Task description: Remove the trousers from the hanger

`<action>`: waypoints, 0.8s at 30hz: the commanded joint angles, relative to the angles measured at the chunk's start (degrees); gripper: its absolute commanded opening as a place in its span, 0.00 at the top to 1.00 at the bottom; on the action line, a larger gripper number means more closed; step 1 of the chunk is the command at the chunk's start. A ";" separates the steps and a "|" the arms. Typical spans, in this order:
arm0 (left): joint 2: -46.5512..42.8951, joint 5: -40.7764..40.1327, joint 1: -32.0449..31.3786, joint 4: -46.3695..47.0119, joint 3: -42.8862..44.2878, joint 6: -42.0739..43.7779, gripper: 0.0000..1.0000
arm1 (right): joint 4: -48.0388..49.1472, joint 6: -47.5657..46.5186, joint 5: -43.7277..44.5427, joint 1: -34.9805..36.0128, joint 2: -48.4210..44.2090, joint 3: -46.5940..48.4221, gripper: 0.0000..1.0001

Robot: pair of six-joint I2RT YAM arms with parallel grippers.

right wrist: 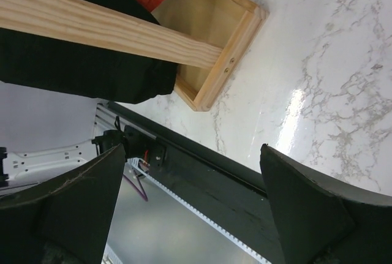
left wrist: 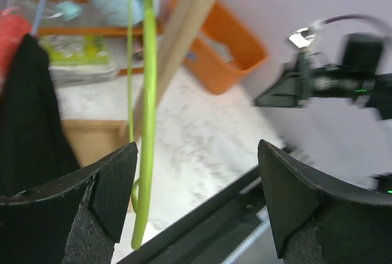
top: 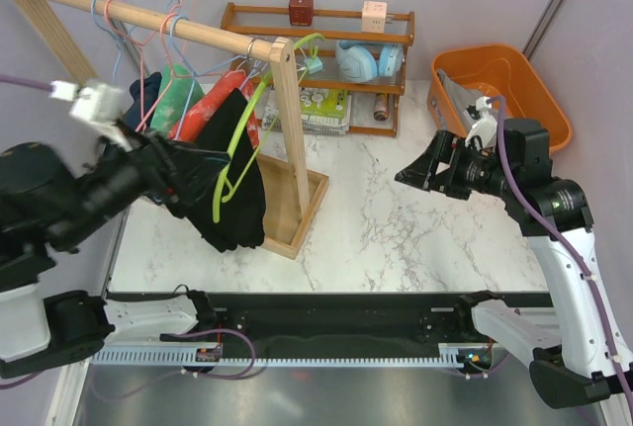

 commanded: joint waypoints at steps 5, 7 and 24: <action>-5.37 31.88 0.21 27.46 -11.03 -11.43 0.19 | 0.94 4.07 -5.67 0.26 -7.22 -7.92 0.02; -1.95 37.93 0.12 31.67 -12.54 -13.01 0.20 | 1.12 4.77 -6.02 0.26 -8.72 -9.43 0.02; 19.87 5.46 -24.93 51.81 -27.64 -3.08 0.14 | 10.96 9.17 -2.00 0.26 -15.14 -30.43 0.02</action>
